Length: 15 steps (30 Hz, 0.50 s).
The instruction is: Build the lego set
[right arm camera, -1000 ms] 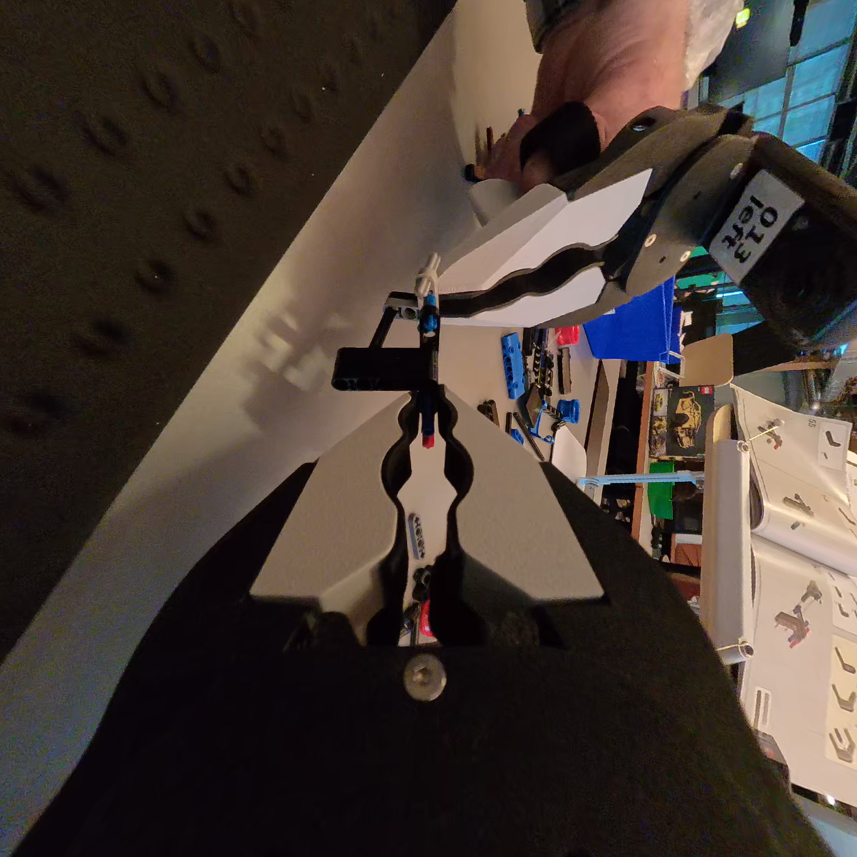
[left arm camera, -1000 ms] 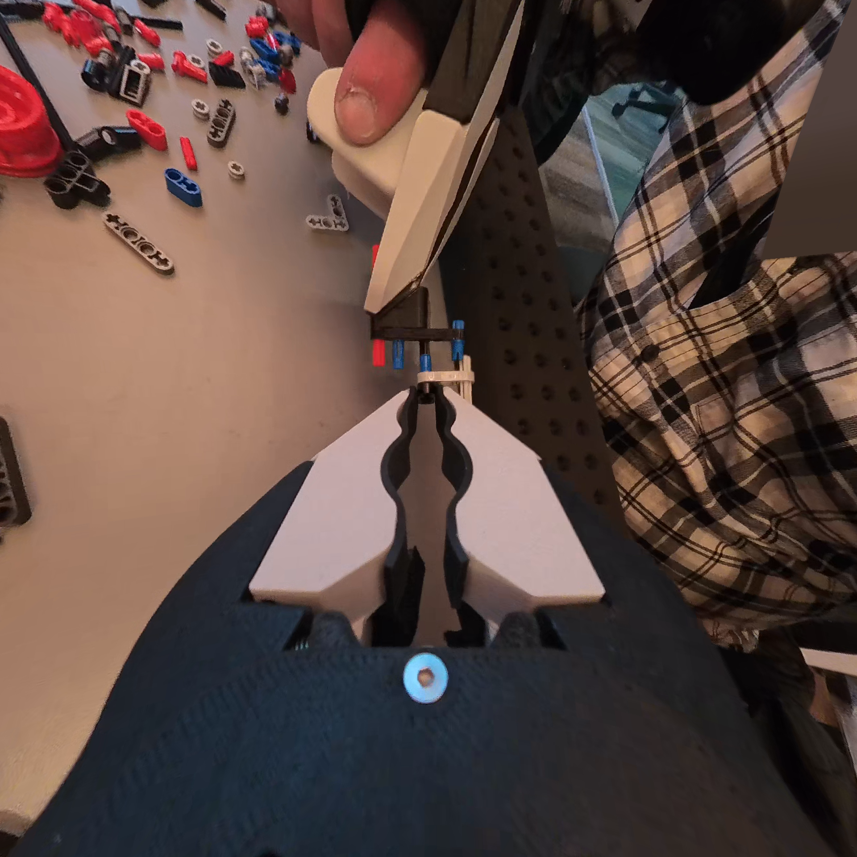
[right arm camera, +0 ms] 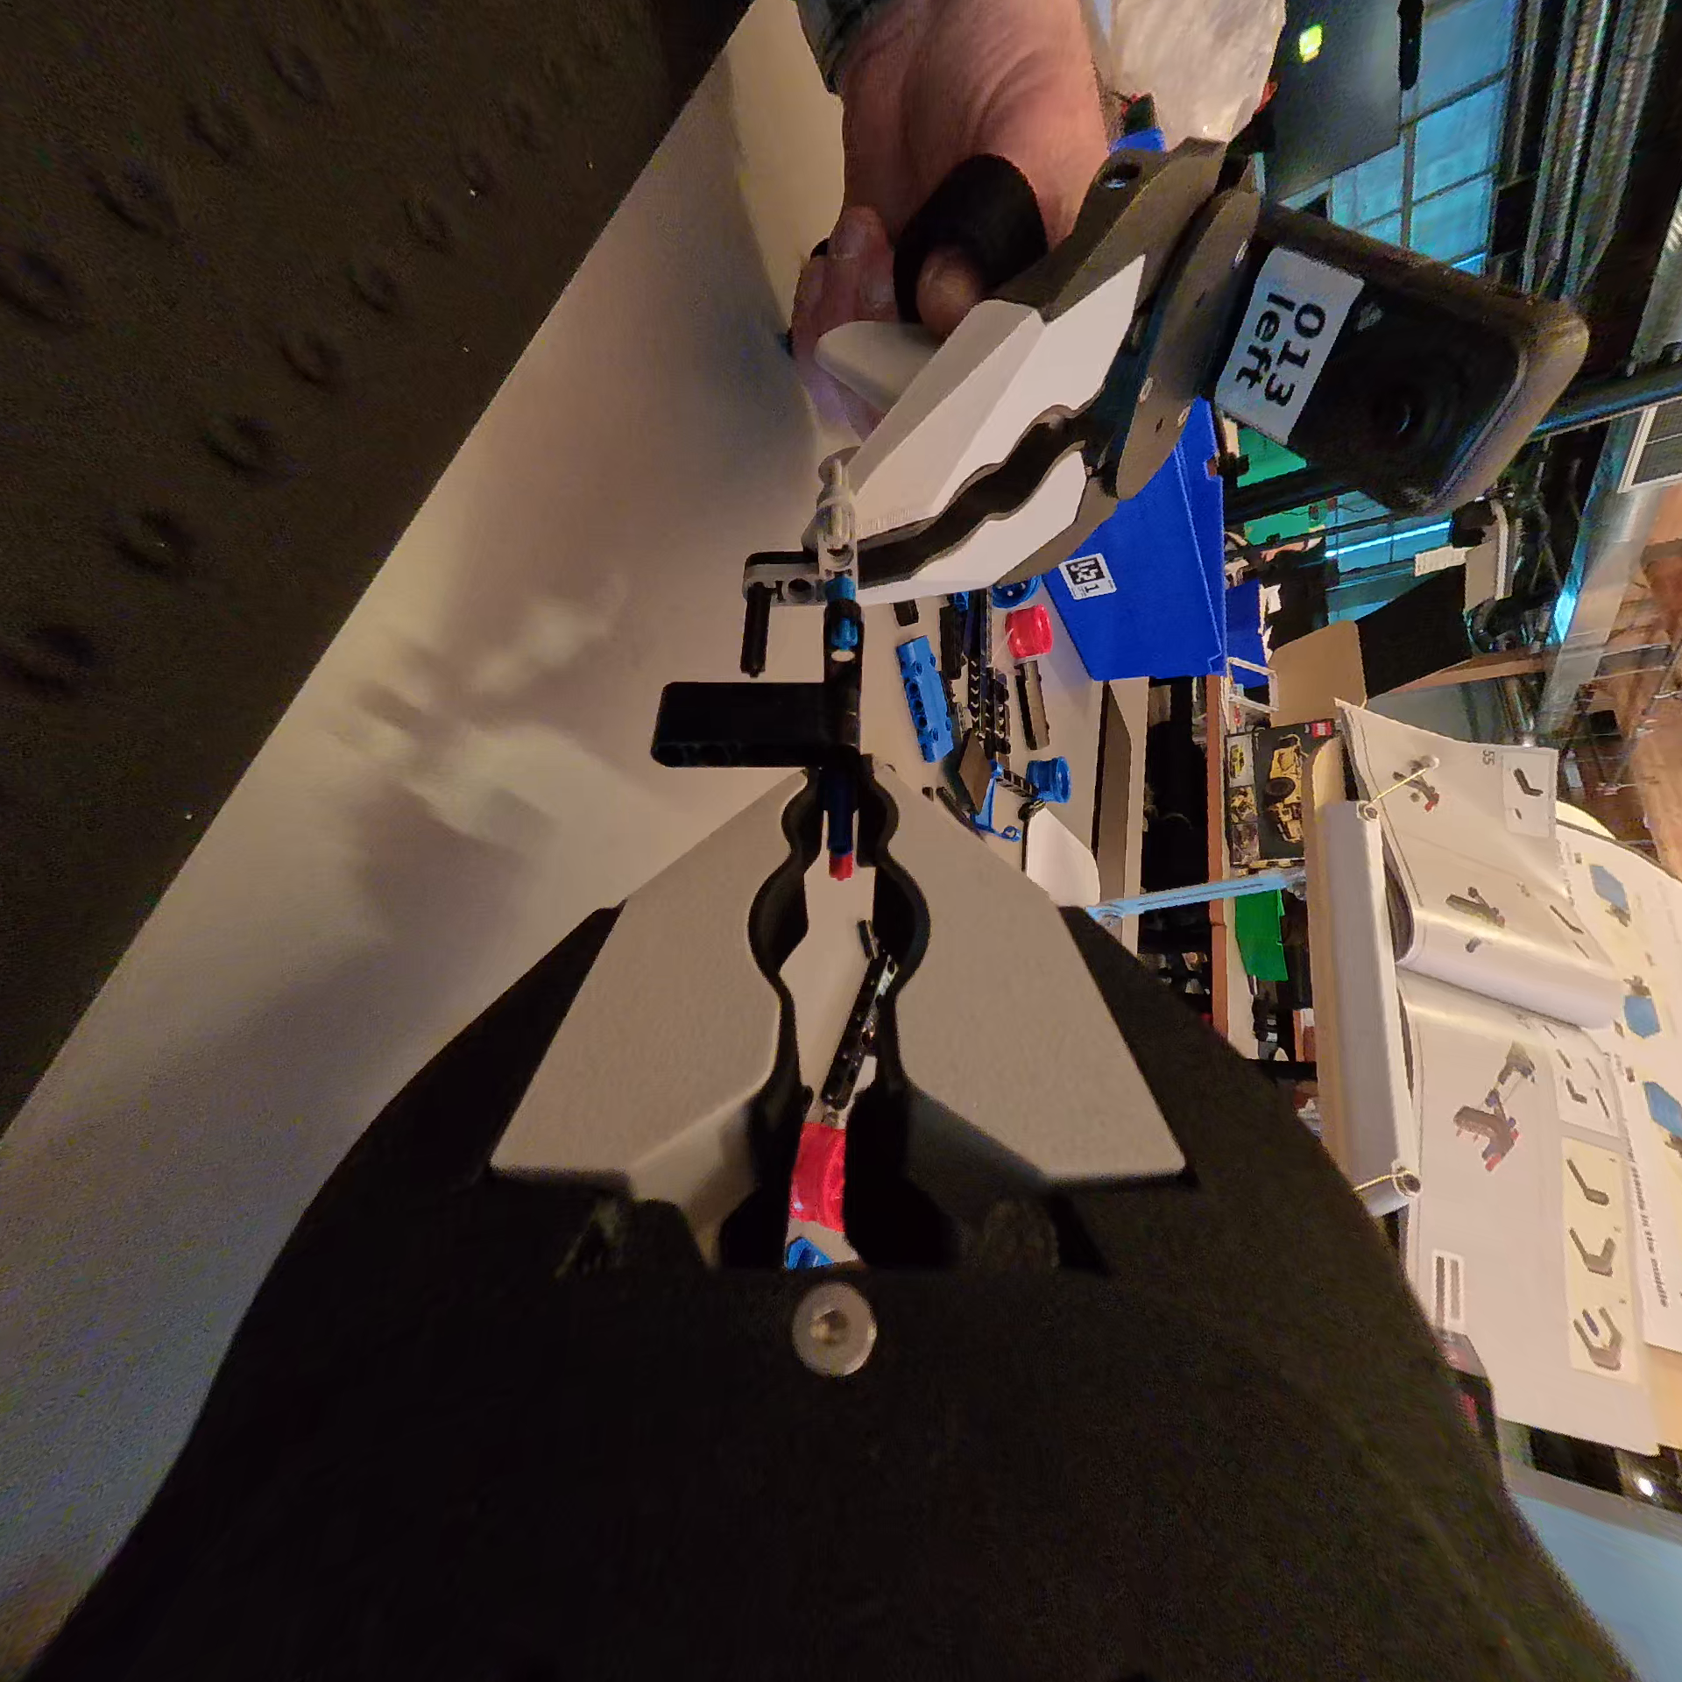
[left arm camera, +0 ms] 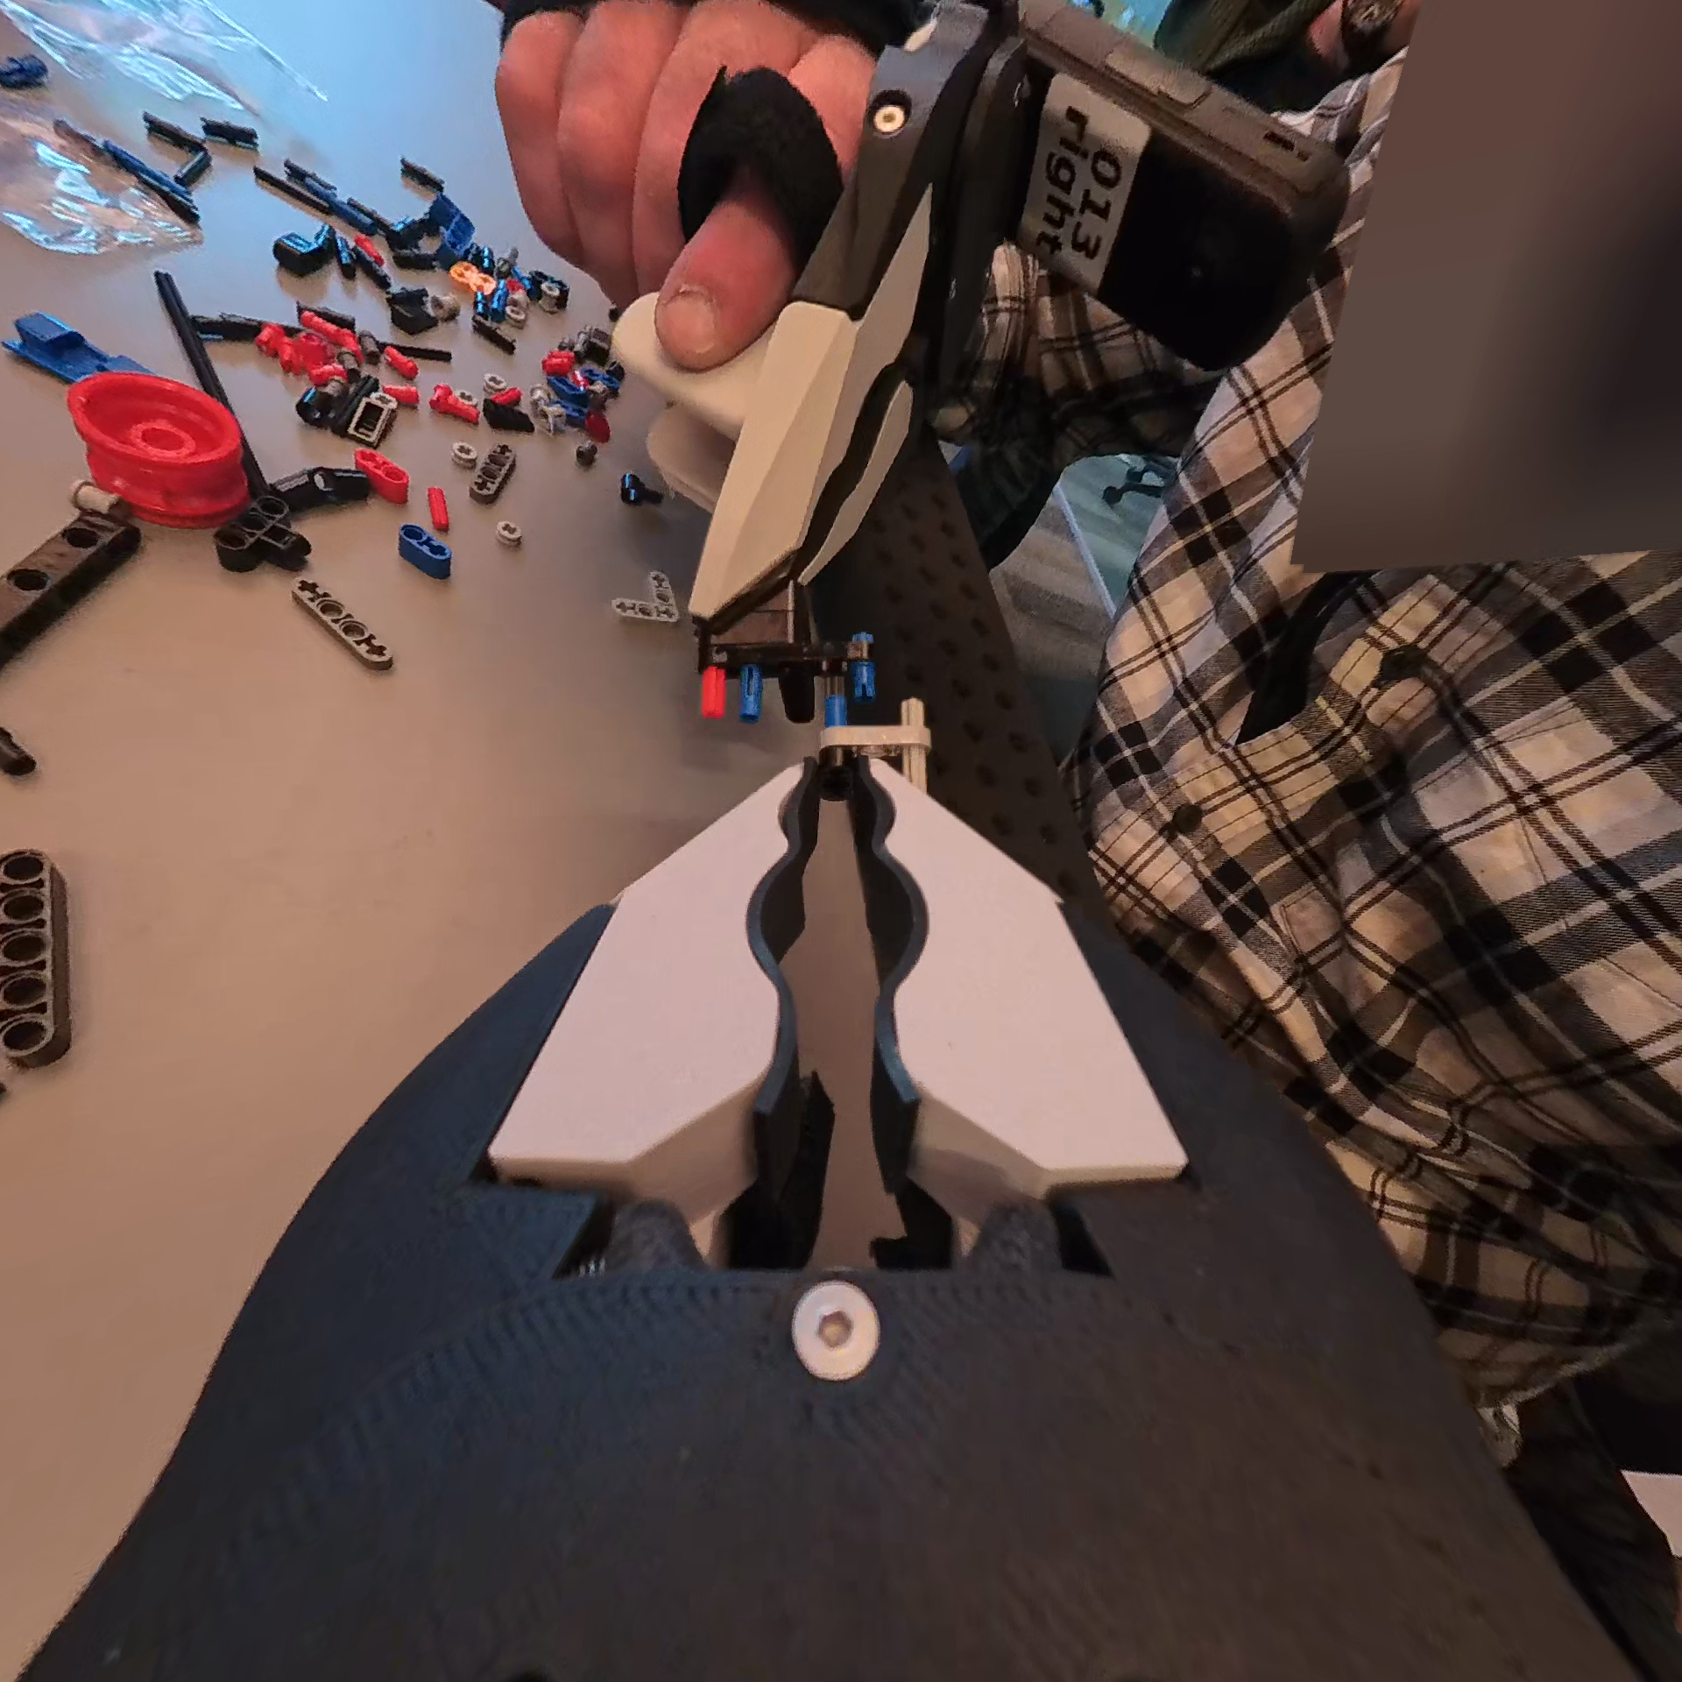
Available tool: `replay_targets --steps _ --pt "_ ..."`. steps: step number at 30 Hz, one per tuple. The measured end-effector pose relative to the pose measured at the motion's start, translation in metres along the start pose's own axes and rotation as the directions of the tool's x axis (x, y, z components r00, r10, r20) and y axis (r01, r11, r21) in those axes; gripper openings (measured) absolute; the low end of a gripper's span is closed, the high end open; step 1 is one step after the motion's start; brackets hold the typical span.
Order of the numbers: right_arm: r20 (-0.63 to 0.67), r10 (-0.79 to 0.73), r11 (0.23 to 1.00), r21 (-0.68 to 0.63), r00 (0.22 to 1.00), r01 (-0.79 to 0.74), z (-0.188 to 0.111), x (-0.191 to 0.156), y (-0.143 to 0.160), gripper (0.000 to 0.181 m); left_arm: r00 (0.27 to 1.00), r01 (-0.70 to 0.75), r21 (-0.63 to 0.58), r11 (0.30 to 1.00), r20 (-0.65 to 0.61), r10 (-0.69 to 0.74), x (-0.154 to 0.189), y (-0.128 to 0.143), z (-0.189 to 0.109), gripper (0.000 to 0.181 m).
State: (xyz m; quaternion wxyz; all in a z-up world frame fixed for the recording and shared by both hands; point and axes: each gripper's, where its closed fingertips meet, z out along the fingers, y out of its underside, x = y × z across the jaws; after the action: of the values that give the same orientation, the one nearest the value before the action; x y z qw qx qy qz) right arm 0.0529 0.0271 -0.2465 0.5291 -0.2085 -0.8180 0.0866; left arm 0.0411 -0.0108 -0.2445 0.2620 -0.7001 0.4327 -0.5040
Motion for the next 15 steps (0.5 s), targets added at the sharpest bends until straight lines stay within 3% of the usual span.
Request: replay_targets --steps 15 --pt "-0.005 -0.071 0.997 -0.016 0.997 0.071 0.0045 -0.0057 -0.0065 0.005 0.999 0.033 -0.002 0.999 -0.033 -0.033 0.0001 0.004 0.0049 0.005"
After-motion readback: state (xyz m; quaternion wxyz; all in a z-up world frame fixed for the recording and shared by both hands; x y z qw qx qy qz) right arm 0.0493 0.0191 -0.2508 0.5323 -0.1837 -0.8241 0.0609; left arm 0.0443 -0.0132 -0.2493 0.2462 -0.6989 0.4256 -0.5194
